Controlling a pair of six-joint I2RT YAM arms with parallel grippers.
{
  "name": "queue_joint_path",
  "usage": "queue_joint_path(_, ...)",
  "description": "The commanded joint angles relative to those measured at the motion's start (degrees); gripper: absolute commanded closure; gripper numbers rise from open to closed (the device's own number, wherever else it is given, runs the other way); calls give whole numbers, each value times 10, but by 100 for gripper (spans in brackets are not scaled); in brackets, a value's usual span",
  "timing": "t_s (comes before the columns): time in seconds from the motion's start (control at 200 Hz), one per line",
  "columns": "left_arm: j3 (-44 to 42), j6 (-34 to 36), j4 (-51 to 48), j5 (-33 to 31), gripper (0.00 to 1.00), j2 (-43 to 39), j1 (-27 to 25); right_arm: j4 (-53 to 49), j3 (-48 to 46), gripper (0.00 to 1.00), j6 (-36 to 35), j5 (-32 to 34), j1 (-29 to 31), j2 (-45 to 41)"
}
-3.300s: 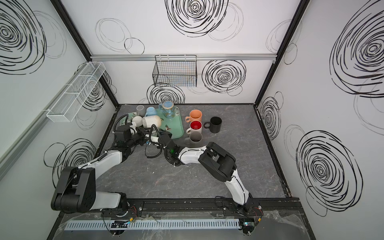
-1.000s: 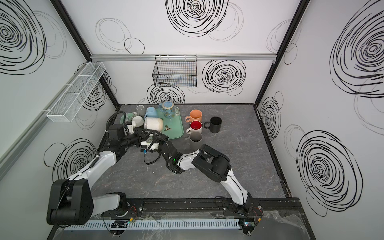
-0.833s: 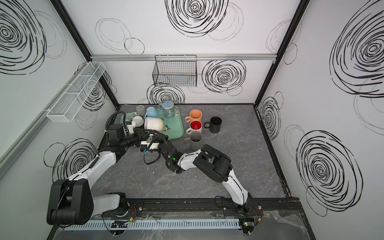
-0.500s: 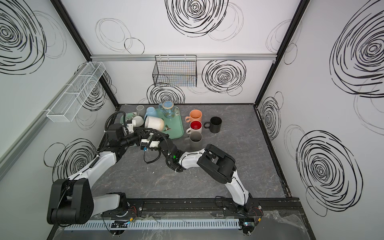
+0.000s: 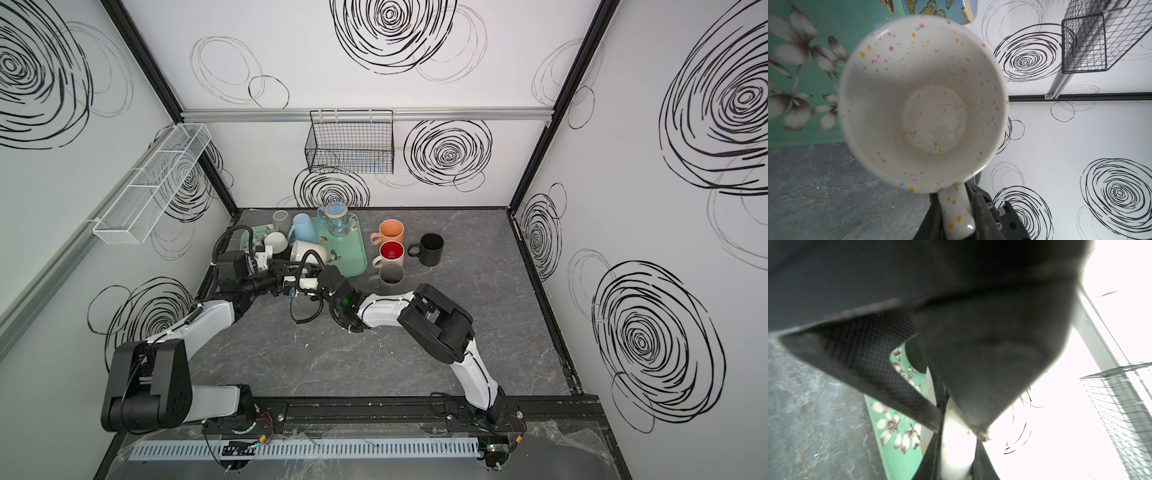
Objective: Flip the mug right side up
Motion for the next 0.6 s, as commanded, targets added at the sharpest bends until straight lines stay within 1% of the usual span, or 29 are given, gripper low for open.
queue_joint_path(0.0, -1, 34, 79, 37, 74, 2, -3, -21, 29, 100, 29, -23, -10, -18)
queue_joint_path(0.235, -1, 37, 83, 35, 68, 20, -2, -82, 59, 100, 79, -67, -31, -12)
queue_joint_path(0.335, -2, 38, 86, 33, 66, 28, -2, -106, 74, 100, 90, -82, -37, -6)
queue_joint_path(0.48, -4, 33, 99, 33, 64, 38, -2, -118, 84, 100, 90, -83, -39, 3)
queue_joint_path(0.595, -3, 32, 101, 34, 60, 39, 0, -115, 89, 100, 95, -66, -41, 10)
